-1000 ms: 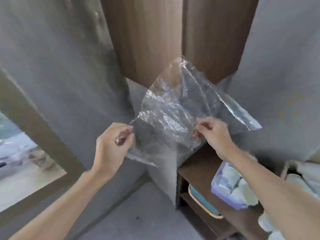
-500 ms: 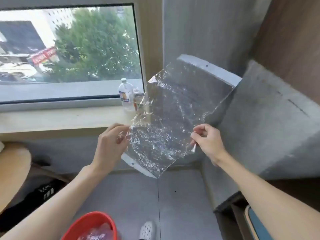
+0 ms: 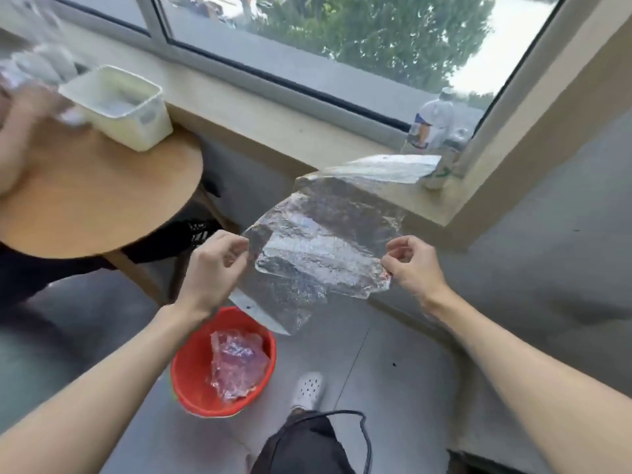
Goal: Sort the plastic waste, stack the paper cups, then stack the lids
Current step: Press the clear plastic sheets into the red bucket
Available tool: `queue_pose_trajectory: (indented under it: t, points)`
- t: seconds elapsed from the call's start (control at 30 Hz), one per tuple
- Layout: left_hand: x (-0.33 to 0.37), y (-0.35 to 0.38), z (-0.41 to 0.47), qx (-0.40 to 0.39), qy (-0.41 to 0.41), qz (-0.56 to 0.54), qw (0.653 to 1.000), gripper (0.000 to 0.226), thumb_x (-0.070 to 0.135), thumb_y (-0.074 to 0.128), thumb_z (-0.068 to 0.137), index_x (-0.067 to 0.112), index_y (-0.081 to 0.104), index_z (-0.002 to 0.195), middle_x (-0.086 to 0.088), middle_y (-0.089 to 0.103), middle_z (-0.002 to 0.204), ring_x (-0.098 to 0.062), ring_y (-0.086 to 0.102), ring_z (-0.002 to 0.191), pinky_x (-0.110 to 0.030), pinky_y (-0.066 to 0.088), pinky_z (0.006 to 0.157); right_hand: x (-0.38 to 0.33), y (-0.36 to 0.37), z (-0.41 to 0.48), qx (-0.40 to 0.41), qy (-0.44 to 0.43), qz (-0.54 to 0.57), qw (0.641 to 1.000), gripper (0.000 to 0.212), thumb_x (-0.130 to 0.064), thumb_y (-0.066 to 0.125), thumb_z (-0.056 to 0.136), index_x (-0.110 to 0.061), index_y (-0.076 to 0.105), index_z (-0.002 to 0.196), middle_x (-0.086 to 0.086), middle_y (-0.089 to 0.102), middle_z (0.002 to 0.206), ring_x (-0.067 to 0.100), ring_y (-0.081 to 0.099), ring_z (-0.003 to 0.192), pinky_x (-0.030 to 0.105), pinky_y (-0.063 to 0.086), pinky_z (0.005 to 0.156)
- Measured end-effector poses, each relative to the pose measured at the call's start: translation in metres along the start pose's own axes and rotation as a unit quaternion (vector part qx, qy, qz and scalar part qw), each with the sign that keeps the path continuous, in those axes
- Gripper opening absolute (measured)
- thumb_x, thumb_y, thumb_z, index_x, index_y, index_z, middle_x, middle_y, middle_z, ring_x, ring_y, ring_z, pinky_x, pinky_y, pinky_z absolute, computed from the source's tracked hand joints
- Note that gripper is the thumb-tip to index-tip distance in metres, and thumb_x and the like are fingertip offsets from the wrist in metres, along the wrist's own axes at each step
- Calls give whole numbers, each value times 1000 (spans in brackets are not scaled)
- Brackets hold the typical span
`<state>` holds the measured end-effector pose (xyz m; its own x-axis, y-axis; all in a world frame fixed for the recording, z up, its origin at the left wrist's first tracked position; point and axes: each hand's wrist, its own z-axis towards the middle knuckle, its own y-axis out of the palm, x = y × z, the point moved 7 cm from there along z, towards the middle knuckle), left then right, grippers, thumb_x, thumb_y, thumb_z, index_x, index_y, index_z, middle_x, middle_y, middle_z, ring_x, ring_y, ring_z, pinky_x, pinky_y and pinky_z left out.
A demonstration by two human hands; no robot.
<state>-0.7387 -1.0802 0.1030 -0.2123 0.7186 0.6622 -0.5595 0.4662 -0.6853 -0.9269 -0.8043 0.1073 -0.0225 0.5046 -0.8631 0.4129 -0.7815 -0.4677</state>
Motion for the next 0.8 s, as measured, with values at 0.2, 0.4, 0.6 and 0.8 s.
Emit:
queue_pose_trajectory:
  t: [0.2,0.4,0.6,0.8]
  points:
    - [-66,2,-70,24,-126,61,990,21,-11,70,82,1,72,99,-9,67,95,-15,62,81,-9,43,77,31,84,11,-110,-18,-69,991,17,0,62,84,-12,60,96,1,61,79,16,56,66,32,52,61]
    - [-108,12,-159,72,-229,111,964,18,-6,69,85,2,72,101,-9,68,99,-20,61,80,-23,43,77,75,161,-6,-192,-81,-137,968,18,-3,57,86,-12,62,101,-2,59,80,23,59,80,32,49,76]
    - [-175,47,-225,62,-304,161,937,21,-2,68,87,3,71,108,-11,67,104,-29,63,80,-37,48,81,158,251,-17,-242,-75,-161,954,25,-1,49,88,-19,49,105,7,62,92,19,54,75,20,36,53]
    - [-258,110,-276,-70,-383,217,895,24,5,54,92,2,59,115,-13,54,120,-41,60,101,-51,50,85,232,327,-18,-258,-84,-201,941,37,3,43,86,-15,45,117,5,55,87,24,55,78,32,46,68]
